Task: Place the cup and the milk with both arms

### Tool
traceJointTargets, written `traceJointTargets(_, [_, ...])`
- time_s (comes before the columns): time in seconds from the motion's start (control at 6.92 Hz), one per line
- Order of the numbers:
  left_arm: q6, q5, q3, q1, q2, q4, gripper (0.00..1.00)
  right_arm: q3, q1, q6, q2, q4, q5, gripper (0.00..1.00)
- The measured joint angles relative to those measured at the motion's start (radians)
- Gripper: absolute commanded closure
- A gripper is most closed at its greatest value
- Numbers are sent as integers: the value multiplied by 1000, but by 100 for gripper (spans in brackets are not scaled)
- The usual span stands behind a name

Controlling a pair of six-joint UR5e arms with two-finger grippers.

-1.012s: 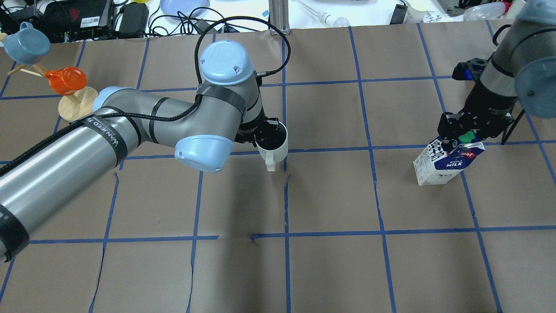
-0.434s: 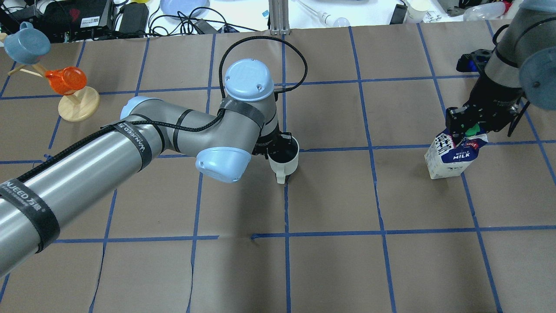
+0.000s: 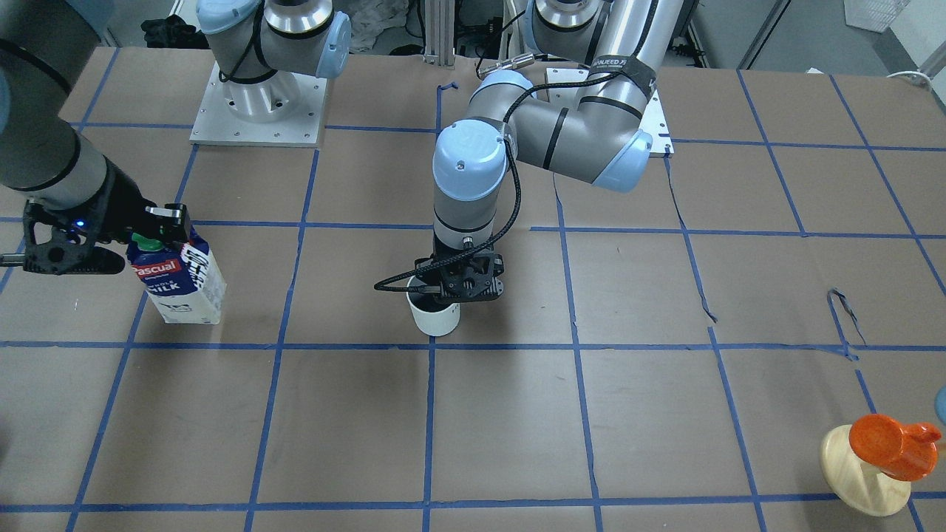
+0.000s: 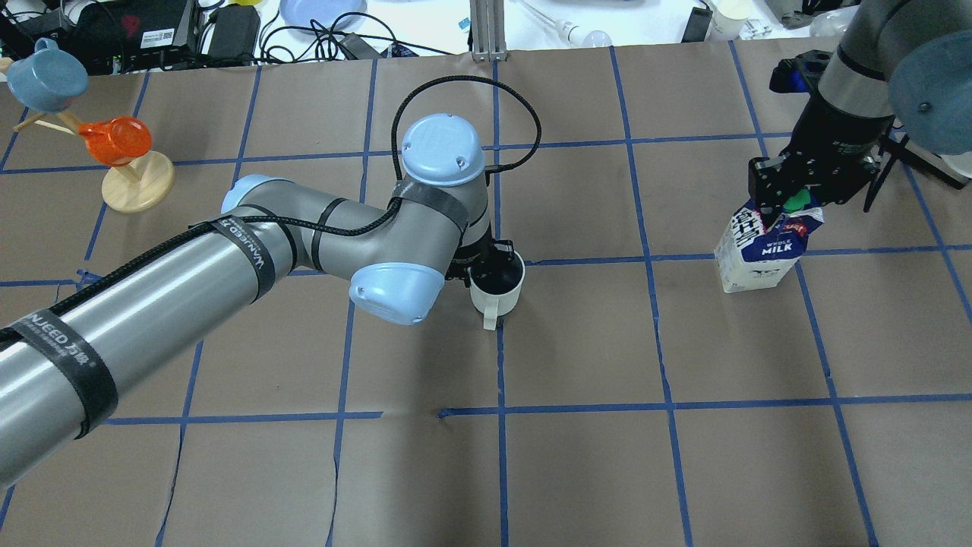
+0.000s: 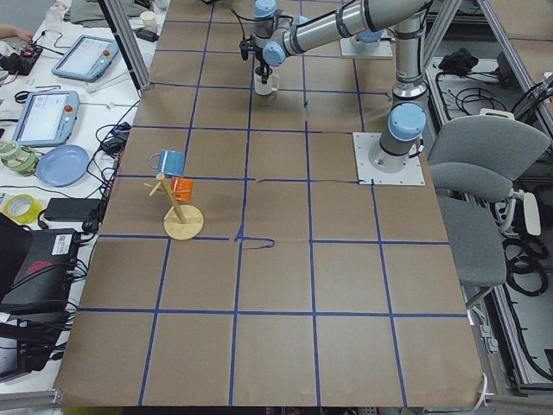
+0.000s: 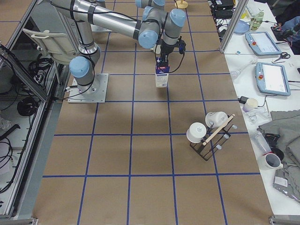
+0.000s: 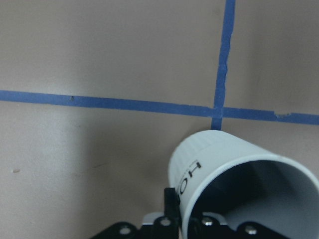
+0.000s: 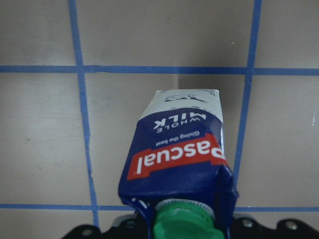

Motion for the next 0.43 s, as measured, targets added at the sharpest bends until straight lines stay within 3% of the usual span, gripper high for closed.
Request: traceJointTargets(0.43, [67,4,9,44,90,-38,0,-8,162,221,27,-29,75,77])
